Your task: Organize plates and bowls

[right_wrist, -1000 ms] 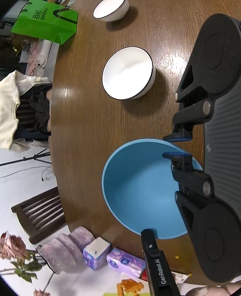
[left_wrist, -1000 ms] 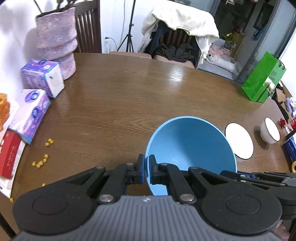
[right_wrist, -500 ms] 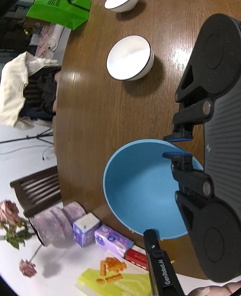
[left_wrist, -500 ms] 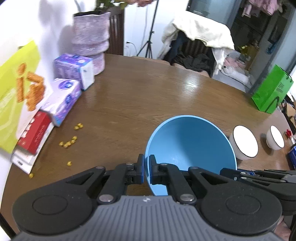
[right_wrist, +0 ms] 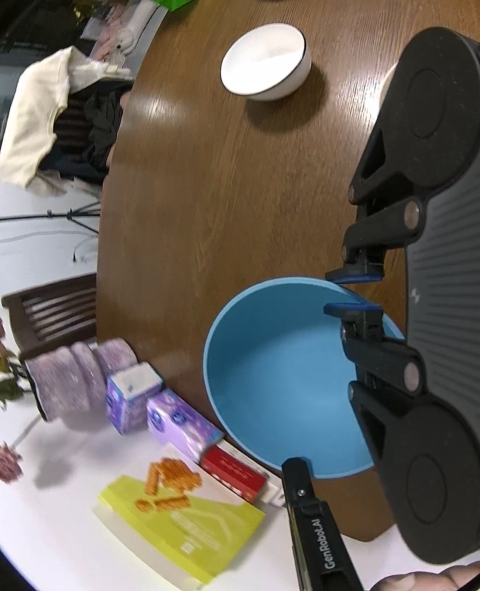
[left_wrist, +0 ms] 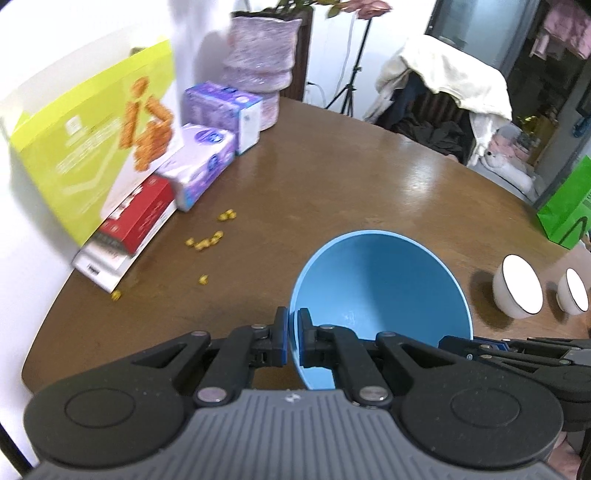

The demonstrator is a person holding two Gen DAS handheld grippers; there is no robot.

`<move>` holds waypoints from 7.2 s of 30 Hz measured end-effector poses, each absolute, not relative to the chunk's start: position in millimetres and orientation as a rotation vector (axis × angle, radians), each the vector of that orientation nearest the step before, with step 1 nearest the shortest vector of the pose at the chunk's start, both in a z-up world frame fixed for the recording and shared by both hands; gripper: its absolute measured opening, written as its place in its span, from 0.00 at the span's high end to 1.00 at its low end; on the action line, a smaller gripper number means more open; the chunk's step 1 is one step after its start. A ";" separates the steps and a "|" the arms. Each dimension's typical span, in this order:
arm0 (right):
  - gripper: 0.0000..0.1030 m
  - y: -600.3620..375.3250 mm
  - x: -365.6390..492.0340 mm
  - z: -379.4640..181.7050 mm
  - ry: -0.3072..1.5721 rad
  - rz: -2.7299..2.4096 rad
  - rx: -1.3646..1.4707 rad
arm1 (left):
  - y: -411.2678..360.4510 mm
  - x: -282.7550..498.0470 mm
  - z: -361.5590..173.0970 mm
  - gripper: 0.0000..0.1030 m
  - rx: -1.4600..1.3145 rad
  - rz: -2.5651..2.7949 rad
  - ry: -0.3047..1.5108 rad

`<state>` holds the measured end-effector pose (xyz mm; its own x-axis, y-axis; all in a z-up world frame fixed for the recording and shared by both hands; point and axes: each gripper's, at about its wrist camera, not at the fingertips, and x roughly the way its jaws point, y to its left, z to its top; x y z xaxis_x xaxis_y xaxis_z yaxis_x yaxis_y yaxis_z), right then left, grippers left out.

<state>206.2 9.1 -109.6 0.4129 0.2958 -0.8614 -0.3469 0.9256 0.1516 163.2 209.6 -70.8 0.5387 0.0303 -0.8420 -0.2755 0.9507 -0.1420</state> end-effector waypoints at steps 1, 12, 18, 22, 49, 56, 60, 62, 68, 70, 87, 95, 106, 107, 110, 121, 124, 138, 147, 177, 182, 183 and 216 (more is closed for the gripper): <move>0.90 12.0 205.1 -111.2 1.076 0.412 -0.059 | 211.5 160.0 -71.8 0.95 -0.277 0.191 0.991; 0.89 41.1 186.9 -127.7 1.125 0.478 -0.123 | 231.8 131.2 -86.9 0.95 -0.317 0.253 1.025; 0.89 50.3 178.7 -136.5 1.159 0.506 -0.152 | 238.8 119.2 -97.7 0.95 -0.330 0.267 1.050; 0.89 54.9 175.3 -142.2 1.177 0.513 -0.168 | 240.5 113.5 -105.0 0.95 -0.331 0.270 1.071; 0.87 68.2 156.5 -168.6 1.266 0.537 -0.213 | 250.9 98.8 -132.3 0.95 -0.345 0.290 1.144; 0.87 71.6 155.0 -171.4 1.266 0.544 -0.217 | 251.4 97.2 -132.2 0.95 -0.344 0.305 1.141; 0.87 72.5 154.2 -171.9 1.252 0.548 -0.220 | 253.5 96.5 -132.5 0.95 -0.344 0.316 1.136; 0.87 73.1 154.5 -172.3 1.248 0.550 -0.216 | 254.0 96.9 -132.4 0.95 -0.343 0.319 1.135; 0.84 71.6 156.8 -172.8 1.261 0.555 -0.198 | 254.6 95.4 -130.8 0.93 -0.361 0.313 1.127; 0.82 68.6 158.2 -171.8 1.268 0.561 -0.172 | 253.8 95.2 -127.8 0.92 -0.352 0.318 1.116; 0.21 11.4 165.0 -128.3 1.093 0.545 -0.058 | 233.0 85.8 -75.5 0.00 -0.313 0.316 0.917; 0.13 -44.0 158.6 -101.9 0.962 0.476 -0.094 | 206.5 80.3 -58.1 0.00 -0.295 0.276 0.860; 0.12 -116.7 130.2 -77.6 0.879 0.352 -0.058 | 156.1 75.0 -41.6 0.00 -0.264 0.180 0.829; 0.11 -122.5 127.9 -76.3 0.877 0.342 -0.055 | 150.7 74.5 -40.0 0.00 -0.258 0.172 0.825; 0.11 -140.5 120.1 -72.6 0.870 0.319 -0.046 | 133.0 72.2 -35.0 0.00 -0.244 0.142 0.815; 0.11 -213.5 84.0 -64.1 0.823 0.269 0.085 | 56.1 66.5 -28.7 0.00 -0.182 -0.003 0.803; 0.11 -234.3 76.7 -64.2 0.811 0.245 0.123 | 36.9 66.4 -30.0 0.00 -0.169 -0.037 0.805; 0.00 -310.4 49.4 -73.1 0.808 0.168 0.229 | -40.6 66.8 -36.8 0.00 -0.099 -0.163 0.823; 0.00 -334.0 39.8 -77.2 0.815 0.128 0.233 | -56.1 62.5 -41.4 0.00 -0.098 -0.172 0.830; 0.00 -359.4 24.1 -79.4 0.819 0.123 0.252 | -73.1 55.8 -36.5 0.00 -0.093 -0.166 0.820; 0.00 -359.2 29.8 -78.6 0.817 0.113 0.247 | -72.5 61.8 -38.2 0.00 -0.096 -0.172 0.817; 0.00 -358.6 31.4 -78.3 0.816 0.113 0.244 | -71.9 63.7 -38.6 0.00 -0.097 -0.173 0.817; 0.00 -334.7 146.3 -103.4 0.964 0.065 0.160 | -62.9 184.3 -67.7 0.00 -0.085 -0.186 0.926</move>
<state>146.3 -334.7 -103.4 0.5696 0.1266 -0.8121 0.0158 0.9862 0.1649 184.3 -62.9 -67.7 0.5867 -0.1955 -0.7858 0.1227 0.9807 -0.1524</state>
